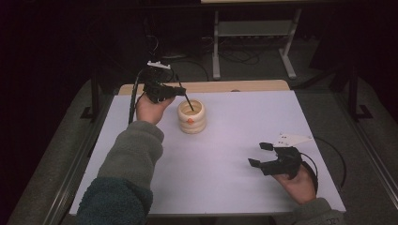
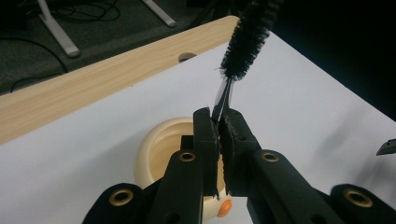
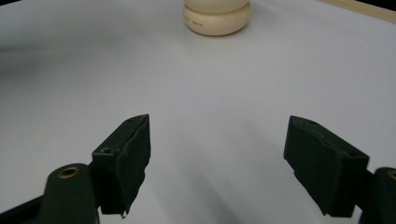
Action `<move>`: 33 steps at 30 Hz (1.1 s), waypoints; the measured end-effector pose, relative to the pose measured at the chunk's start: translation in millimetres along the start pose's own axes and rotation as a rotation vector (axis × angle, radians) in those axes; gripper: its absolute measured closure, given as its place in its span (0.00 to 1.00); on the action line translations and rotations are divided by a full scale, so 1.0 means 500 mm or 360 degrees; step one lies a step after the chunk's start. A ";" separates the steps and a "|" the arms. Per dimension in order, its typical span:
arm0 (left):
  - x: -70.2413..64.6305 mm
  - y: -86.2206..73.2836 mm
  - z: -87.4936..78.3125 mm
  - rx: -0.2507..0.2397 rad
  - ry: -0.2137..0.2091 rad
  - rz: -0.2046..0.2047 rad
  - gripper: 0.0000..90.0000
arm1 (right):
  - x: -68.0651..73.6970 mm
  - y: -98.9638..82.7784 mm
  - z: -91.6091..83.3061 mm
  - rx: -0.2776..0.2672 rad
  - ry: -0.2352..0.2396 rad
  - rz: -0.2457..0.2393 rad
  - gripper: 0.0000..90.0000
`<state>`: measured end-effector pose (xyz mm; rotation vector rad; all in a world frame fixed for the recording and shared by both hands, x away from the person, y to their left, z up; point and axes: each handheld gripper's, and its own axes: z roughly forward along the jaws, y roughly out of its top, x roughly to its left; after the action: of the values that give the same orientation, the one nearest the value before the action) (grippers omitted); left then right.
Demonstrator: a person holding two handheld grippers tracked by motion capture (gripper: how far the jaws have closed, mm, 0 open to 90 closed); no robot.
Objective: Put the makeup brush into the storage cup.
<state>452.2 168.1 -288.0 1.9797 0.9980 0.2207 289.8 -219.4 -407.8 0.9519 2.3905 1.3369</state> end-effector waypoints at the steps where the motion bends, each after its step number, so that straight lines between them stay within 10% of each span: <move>1: 0.002 -0.001 0.000 0.0015 0.0002 0.0017 0.95 | 0.000 0.000 0.000 0.0001 -0.0001 -0.0003 0.24; 33: 0.009 -0.028 0.025 0.0050 -0.0015 -0.0013 0.95 | 0.000 0.000 0.001 0.0000 0.0006 -0.0001 0.24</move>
<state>453.5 167.5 -307.0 2.0030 1.0085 0.1921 289.9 -219.1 -407.9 0.9489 2.3936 1.3397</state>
